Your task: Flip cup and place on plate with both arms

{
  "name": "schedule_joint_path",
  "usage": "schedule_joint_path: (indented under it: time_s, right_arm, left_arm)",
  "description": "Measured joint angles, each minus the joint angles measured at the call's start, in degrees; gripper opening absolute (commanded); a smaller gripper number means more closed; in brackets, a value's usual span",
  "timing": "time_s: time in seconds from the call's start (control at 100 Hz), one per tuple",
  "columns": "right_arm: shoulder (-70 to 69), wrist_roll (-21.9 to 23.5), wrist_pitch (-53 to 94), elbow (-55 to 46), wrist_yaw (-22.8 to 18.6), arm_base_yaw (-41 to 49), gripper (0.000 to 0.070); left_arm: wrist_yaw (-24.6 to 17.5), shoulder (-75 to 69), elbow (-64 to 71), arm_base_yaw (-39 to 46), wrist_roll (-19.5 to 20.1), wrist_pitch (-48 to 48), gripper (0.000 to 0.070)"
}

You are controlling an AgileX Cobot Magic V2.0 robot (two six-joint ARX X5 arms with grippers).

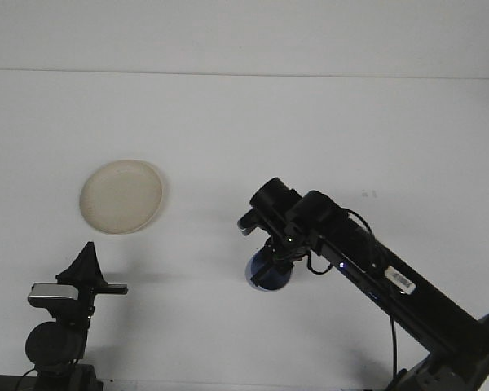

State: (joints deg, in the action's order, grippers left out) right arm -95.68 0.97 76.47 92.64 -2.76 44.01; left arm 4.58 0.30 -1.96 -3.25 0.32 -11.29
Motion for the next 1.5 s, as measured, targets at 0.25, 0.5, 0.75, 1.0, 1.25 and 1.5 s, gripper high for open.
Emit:
schedule_joint_path:
  time_s: [0.25,0.5,0.75,1.0,1.25,1.5]
  right_arm:
    - [-4.55,-1.27,0.02,0.0,0.0,1.57,0.0004]
    - [-8.24,-1.84,0.02,0.0,-0.07,2.1,0.0004]
    - [-8.96,-2.27,0.02,0.0,-0.07,2.45,0.0009]
    - [-9.05,-2.71,-0.02,0.0,-0.2,2.71,0.0092]
    - [-9.05,-2.71,-0.07,0.0,-0.2,2.73,0.02]
    - [-9.05,-2.69,-0.17,0.0,-0.2,2.73,0.0441]
  left_arm:
    - [0.0,0.0,0.0,0.0,0.0,0.0,0.0012]
    - [0.0,0.0,0.0,0.0,0.0,0.0,0.0012]
    - [0.0,0.0,0.0,0.0,0.0,0.0,0.0012]
    - [0.0,0.0,0.0,0.0,0.0,0.0,0.0012]
    - [0.0,0.0,0.0,0.0,0.0,-0.02,0.0012]
    - [0.0,0.0,0.0,0.0,0.0,0.0,0.0012]
